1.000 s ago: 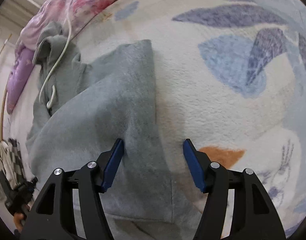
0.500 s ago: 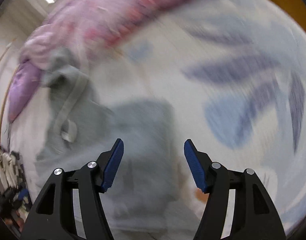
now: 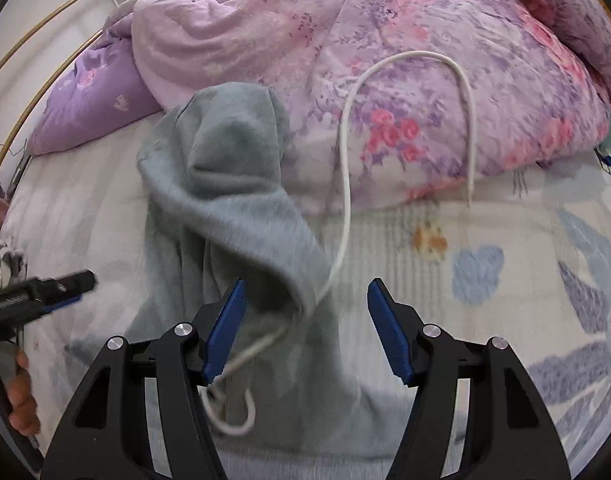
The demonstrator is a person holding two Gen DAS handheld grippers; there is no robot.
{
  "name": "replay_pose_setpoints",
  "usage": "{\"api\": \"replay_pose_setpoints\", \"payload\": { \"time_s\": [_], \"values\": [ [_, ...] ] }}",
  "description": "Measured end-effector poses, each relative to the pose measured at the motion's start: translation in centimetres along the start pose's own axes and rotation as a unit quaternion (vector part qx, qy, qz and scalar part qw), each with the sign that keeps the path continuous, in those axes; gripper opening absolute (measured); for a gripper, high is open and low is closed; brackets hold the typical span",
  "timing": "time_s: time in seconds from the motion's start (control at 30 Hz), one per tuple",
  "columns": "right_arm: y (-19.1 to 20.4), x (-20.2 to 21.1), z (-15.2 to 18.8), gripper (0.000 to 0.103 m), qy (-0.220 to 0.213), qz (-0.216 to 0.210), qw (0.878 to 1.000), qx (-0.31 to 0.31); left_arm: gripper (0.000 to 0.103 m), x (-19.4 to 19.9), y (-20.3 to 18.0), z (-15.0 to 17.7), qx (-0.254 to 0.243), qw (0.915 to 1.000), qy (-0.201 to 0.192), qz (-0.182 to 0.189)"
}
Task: Fold large clothes
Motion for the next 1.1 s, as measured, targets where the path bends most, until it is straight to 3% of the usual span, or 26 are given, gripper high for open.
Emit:
{"api": "replay_pose_setpoints", "payload": {
  "time_s": [0.07,0.1,0.13,0.43,0.5,0.57,0.73,0.83,0.9,1.0,1.07,1.1],
  "values": [
    [0.2,-0.9,-0.4,0.037,0.003,-0.003,1.000,0.013,0.064,-1.5,-0.1,-1.0,0.003,1.0000,0.004,0.006],
    [0.3,-1.3,-0.7,0.017,0.007,-0.011,1.000,0.024,0.064,-2.3,-0.1,-1.5,0.002,1.0000,0.008,0.006],
    [0.3,-1.4,-0.8,0.006,0.004,-0.009,0.999,0.031,0.064,-3.2,-0.2,-2.0,-0.002,0.9999,0.014,0.002],
    [-4.1,-0.5,-1.4,0.006,0.007,-0.082,0.996,-0.036,0.063,-7.5,-1.7,-5.0,-0.019,0.9993,0.021,-0.024],
    [-5.0,0.0,-1.4,0.006,0.003,-0.093,0.994,-0.050,0.002,-7.2,-2.2,-5.3,-0.044,0.9982,0.012,-0.039],
    [-6.0,1.6,-1.3,0.006,-0.017,-0.108,0.992,-0.070,0.005,-5.4,-2.3,-5.6,-0.057,0.9976,-0.007,-0.039],
    [-11.7,4.7,-0.2,0.006,-0.048,-0.145,0.974,-0.170,0.006,4.4,0.3,-3.7,-0.063,0.9920,-0.099,-0.046],
    [-16.6,2.8,1.9,0.006,-0.019,-0.139,0.958,-0.249,0.006,5.7,3.4,-0.8,-0.045,0.9931,-0.089,-0.062],
    [-18.9,-0.6,4.0,0.006,0.029,-0.133,0.947,-0.292,0.006,3.1,5.0,0.6,-0.029,0.9967,-0.045,-0.060],
    [-19.4,-3.3,5.3,0.007,0.062,-0.123,0.942,-0.307,0.007,-0.9,6.4,2.8,-0.032,0.9974,0.023,-0.060],
    [-19.6,-2.6,4.9,0.016,0.061,-0.132,0.937,-0.319,0.009,-0.7,6.3,3.3,-0.020,0.9986,0.018,-0.046],
    [-19.3,-1.7,4.6,0.028,0.060,-0.120,0.941,-0.311,0.010,0.0,6.5,3.5,-0.015,0.9992,0.011,-0.034]
  ]
}}
Point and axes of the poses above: each gripper's, at about its wrist camera, not at the fingertips, and x roughly against the way its jaws point, y to its left, z to its underside, the point moved 1 cm from there along -x, roughly the way its jaws point, and after that the axes turned 15 degrees about -x, right-handed, at the moved point
